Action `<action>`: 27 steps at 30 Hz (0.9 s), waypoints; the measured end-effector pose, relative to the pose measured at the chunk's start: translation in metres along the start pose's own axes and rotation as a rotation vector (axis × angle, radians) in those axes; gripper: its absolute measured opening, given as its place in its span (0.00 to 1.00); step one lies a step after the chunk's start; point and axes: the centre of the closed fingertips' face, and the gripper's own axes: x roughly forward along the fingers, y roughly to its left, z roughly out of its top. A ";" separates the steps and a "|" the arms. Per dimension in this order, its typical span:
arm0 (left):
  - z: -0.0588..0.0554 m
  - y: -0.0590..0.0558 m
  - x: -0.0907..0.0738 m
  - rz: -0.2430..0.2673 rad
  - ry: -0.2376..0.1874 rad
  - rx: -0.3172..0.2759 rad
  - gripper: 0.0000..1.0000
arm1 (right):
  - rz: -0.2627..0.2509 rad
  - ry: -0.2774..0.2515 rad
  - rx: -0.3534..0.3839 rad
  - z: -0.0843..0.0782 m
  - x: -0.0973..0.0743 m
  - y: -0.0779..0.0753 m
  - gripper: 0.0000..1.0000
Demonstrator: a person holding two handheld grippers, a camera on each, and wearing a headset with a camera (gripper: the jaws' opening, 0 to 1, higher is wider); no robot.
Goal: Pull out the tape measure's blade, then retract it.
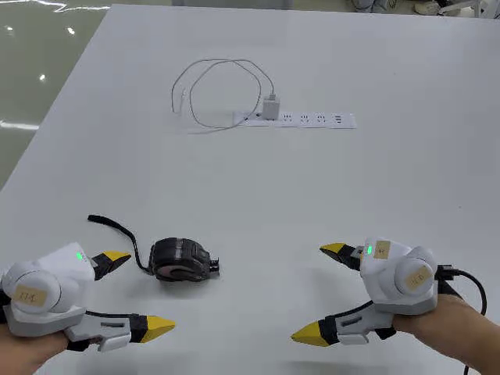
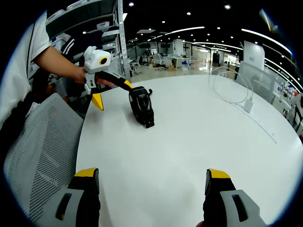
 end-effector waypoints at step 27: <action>0.003 0.016 0.018 -0.075 0.129 0.178 0.74 | 0.058 0.007 -0.050 0.017 0.023 -0.005 0.91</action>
